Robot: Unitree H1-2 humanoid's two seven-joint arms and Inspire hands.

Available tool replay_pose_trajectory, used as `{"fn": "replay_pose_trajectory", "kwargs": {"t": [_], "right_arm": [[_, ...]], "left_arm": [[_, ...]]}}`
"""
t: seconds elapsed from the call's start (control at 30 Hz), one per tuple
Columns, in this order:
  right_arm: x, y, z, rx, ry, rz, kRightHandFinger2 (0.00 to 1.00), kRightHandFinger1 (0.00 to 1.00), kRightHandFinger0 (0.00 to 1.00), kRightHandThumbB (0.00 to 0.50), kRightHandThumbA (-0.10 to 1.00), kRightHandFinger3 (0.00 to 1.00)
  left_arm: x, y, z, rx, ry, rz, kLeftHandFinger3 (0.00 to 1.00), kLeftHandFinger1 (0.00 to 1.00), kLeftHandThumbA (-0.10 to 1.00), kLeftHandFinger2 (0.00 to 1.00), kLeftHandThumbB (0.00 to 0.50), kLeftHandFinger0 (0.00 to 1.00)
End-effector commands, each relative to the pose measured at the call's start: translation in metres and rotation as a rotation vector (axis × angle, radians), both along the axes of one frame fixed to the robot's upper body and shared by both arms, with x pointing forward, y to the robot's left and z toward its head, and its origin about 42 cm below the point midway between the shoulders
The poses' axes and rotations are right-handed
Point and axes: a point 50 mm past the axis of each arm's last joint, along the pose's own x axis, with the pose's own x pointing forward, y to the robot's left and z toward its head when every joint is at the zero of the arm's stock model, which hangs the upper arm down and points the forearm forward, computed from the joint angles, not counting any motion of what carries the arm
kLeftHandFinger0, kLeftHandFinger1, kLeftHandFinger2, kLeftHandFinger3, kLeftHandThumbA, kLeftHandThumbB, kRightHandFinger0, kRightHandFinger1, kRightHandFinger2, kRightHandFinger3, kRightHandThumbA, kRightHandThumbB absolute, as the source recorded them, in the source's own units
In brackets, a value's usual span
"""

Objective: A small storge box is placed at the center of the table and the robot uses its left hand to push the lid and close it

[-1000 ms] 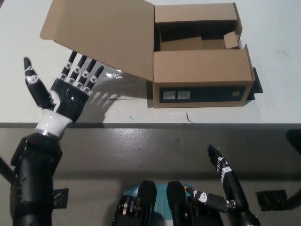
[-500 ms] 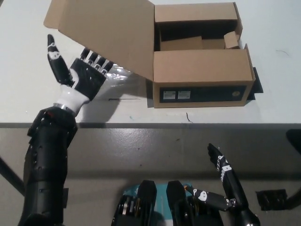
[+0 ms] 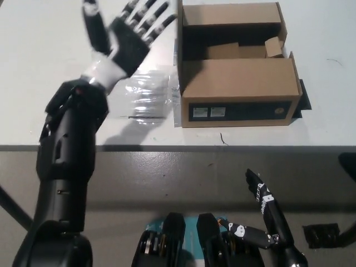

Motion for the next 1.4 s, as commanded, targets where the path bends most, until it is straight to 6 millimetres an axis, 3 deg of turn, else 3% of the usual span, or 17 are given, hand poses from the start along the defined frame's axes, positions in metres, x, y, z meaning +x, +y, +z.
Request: {"fn": "replay_pose_trajectory", "kwargs": {"t": [0.0,0.17,0.27,0.37,0.53,0.63,0.83,1.0,1.13,1.3,1.37], "right_arm": [[0.010,0.002,0.016,0.009,-0.092,0.026,1.00,1.00,1.00,0.390,1.00,1.00],[0.011,0.002,0.018,-0.008,-0.100,0.042,1.00,1.00,1.00,0.384,1.00,1.00],[0.012,0.001,0.019,-0.010,-0.102,0.045,1.00,1.00,1.00,0.385,1.00,1.00],[0.013,0.002,0.020,-0.012,-0.106,0.051,1.00,1.00,1.00,0.386,1.00,1.00],[0.016,0.001,0.022,-0.008,-0.112,0.054,1.00,1.00,1.00,0.388,1.00,1.00],[0.017,-0.001,0.024,-0.013,-0.118,0.058,1.00,1.00,1.00,0.385,1.00,1.00],[0.018,-0.002,0.024,-0.025,-0.118,0.061,1.00,1.00,1.00,0.383,1.00,1.00],[0.016,-0.002,0.023,-0.028,-0.116,0.061,1.00,1.00,1.00,0.386,1.00,1.00],[0.015,-0.002,0.022,-0.025,-0.115,0.059,1.00,1.00,1.00,0.385,1.00,1.00],[0.016,-0.002,0.022,-0.036,-0.114,0.066,1.00,1.00,1.00,0.367,1.00,1.00],[0.016,-0.003,0.021,-0.036,-0.112,0.064,1.00,1.00,1.00,0.368,1.00,1.00]], "left_arm": [[-0.007,-0.028,0.037,0.213,-0.199,0.037,1.00,1.00,1.00,1.00,0.375,1.00],[-0.018,-0.059,0.022,0.502,-0.306,0.012,1.00,1.00,1.00,1.00,0.408,1.00],[-0.019,-0.070,0.000,0.608,-0.329,-0.013,1.00,1.00,1.00,1.00,0.373,1.00],[-0.020,-0.078,-0.020,0.705,-0.333,-0.021,1.00,1.00,1.00,1.00,0.376,1.00],[-0.017,-0.083,-0.060,0.720,-0.272,-0.057,1.00,1.00,1.00,1.00,0.375,1.00],[-0.018,-0.081,-0.073,0.710,-0.245,-0.067,1.00,1.00,1.00,1.00,0.370,1.00],[-0.019,-0.073,-0.079,0.695,-0.220,-0.069,1.00,1.00,1.00,1.00,0.389,1.00],[-0.032,-0.064,-0.052,0.639,-0.308,-0.061,1.00,1.00,1.00,1.00,0.408,1.00],[-0.069,-0.058,-0.004,0.577,-0.505,-0.039,1.00,1.00,1.00,1.00,0.399,1.00],[-0.154,-0.036,0.069,0.431,-0.783,-0.019,1.00,1.00,1.00,1.00,0.450,1.00],[-0.177,-0.029,0.079,0.394,-0.848,-0.008,1.00,1.00,1.00,1.00,0.439,1.00]]}}
